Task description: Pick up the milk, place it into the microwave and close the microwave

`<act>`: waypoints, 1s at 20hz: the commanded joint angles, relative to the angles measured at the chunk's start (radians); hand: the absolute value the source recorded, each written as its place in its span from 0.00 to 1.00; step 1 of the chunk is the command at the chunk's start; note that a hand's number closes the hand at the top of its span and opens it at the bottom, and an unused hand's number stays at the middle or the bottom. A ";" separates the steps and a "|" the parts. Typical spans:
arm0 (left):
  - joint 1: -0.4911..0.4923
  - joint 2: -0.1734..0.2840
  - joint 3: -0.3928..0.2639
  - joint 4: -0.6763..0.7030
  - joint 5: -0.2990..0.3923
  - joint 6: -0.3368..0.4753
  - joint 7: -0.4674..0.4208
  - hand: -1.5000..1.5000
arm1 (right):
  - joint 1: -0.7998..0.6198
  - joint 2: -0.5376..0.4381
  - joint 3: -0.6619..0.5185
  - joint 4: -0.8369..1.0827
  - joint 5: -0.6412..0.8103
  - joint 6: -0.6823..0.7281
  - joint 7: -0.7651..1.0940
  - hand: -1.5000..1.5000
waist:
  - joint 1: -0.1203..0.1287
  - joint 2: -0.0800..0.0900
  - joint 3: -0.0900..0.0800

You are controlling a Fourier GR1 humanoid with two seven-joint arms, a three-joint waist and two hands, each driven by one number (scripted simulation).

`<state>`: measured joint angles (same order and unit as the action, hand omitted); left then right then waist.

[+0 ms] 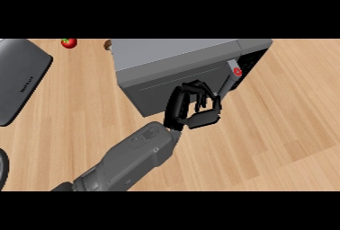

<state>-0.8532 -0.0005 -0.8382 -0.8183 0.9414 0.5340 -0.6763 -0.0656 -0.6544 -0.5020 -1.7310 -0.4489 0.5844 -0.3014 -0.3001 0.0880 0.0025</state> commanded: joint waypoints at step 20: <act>-0.126 0.000 0.009 0.099 0.095 -0.009 -0.029 1.00 | -0.086 -0.064 -0.029 0.214 -0.114 0.096 -0.008 0.00 | -0.003 0.020 0.002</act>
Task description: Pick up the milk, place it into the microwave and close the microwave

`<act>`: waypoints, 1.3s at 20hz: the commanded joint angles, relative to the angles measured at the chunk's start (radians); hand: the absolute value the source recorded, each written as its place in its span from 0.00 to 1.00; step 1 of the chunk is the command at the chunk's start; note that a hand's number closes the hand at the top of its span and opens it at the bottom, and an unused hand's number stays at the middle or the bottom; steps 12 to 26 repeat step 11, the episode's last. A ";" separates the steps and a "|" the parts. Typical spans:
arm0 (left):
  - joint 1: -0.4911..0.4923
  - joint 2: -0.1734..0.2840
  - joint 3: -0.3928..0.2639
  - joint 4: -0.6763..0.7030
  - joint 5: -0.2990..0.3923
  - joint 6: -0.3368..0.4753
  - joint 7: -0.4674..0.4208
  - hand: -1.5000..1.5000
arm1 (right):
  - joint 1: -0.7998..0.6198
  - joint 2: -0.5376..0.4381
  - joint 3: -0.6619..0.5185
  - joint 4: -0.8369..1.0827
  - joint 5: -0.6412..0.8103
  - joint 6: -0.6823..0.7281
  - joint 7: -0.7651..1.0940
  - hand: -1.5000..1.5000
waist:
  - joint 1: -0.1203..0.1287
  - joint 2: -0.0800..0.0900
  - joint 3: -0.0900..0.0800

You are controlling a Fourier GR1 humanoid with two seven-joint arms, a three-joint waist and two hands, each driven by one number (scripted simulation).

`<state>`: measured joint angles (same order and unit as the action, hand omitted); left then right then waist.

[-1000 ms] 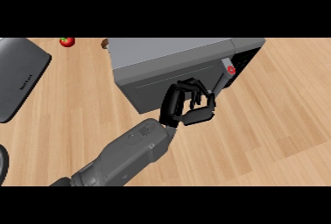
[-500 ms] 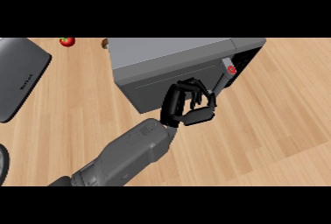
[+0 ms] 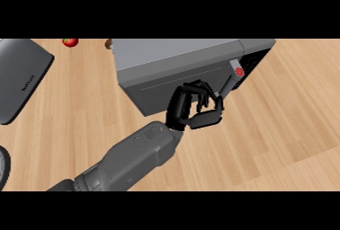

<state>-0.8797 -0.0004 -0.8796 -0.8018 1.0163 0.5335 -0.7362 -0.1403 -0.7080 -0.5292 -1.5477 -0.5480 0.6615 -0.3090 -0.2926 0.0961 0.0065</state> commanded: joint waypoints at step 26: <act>-0.116 0.000 0.024 0.092 0.055 -0.011 0.011 1.00 | -0.065 -0.068 -0.018 0.121 -0.040 0.056 0.002 0.00 | -0.001 0.014 -0.003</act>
